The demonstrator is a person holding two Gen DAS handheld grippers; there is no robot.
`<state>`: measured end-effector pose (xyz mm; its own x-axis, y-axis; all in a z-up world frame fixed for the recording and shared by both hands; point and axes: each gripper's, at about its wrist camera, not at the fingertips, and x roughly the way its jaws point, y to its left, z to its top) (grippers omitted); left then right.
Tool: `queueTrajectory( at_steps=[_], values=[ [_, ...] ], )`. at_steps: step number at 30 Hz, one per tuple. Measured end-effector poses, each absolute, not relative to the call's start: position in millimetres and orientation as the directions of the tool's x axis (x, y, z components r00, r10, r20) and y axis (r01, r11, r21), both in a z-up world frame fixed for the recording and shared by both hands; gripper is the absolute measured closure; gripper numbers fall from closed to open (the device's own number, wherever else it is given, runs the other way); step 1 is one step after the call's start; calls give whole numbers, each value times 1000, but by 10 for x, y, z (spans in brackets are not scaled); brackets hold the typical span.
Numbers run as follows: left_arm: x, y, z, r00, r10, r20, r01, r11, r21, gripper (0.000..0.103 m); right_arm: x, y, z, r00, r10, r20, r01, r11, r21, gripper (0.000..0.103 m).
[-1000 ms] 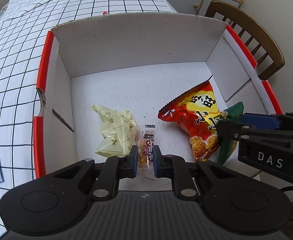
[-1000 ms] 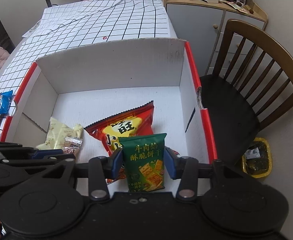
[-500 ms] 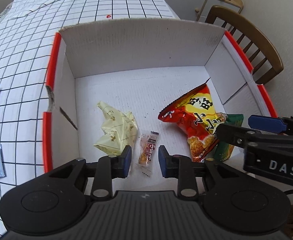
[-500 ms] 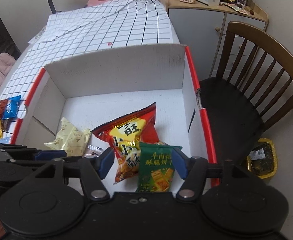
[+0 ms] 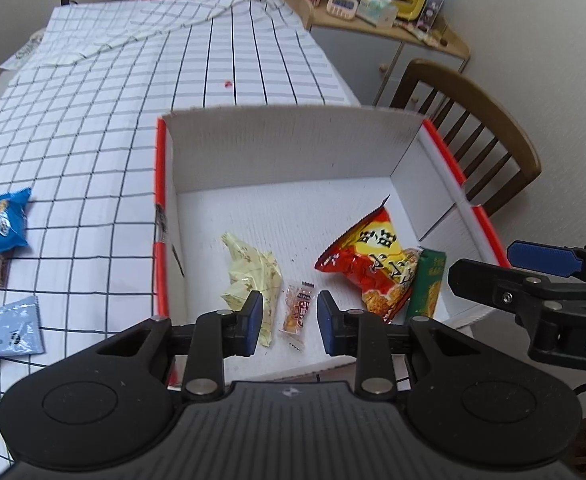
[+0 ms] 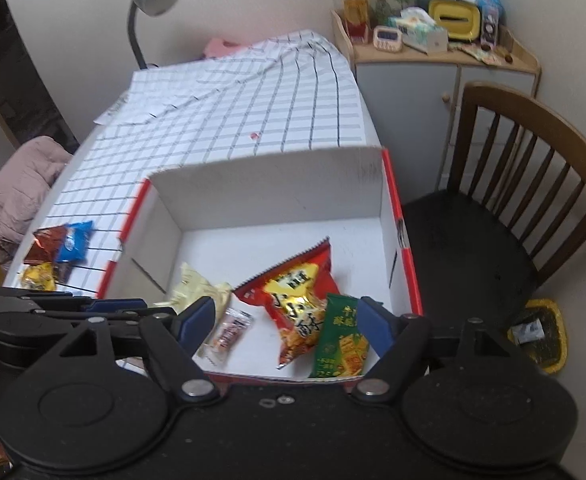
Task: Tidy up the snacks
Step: 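Withdraw both tools from the box toward the remaining snacks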
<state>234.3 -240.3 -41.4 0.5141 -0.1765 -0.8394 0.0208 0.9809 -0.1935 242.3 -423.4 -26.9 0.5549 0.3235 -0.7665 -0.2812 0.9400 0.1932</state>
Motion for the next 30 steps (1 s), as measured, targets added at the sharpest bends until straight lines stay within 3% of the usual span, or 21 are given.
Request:
queueTrajectory(
  at_steps=[9,10,12,13,14,21,25,30],
  values=[
    [2015,-2190,-124,578,-201,-791,42,975,-218,74,2142,-4108,4,600,382,-703,-328,919,219,20],
    [1978,-2155,-100,584,-204,-786,43,974,-221,72,2108,-4088,27,603,386,-697,-332,917,221,19],
    [1901,-2071,-52,598,-210,-774,43,972,-230,60,2035,-4039,69,610,396,-686,-340,913,225,18],
    [1856,-2022,-25,609,-212,-765,40,971,-237,47,2002,-4012,89,613,401,-681,-345,911,226,17],
    [1808,-1973,4,622,-214,-754,37,969,-245,43,1965,-3983,109,616,407,-674,-351,908,227,17],
    [1542,-1625,152,667,-210,-715,36,967,-251,42,1713,-3733,244,636,450,-627,-396,888,236,15],
    [1376,-1406,208,693,-195,-694,42,972,-231,32,1569,-3495,292,634,472,-613,-426,874,234,14],
    [1218,-1078,184,695,-185,-695,24,972,-234,32,1430,-3138,300,617,495,-612,-452,859,239,13]
  ],
)
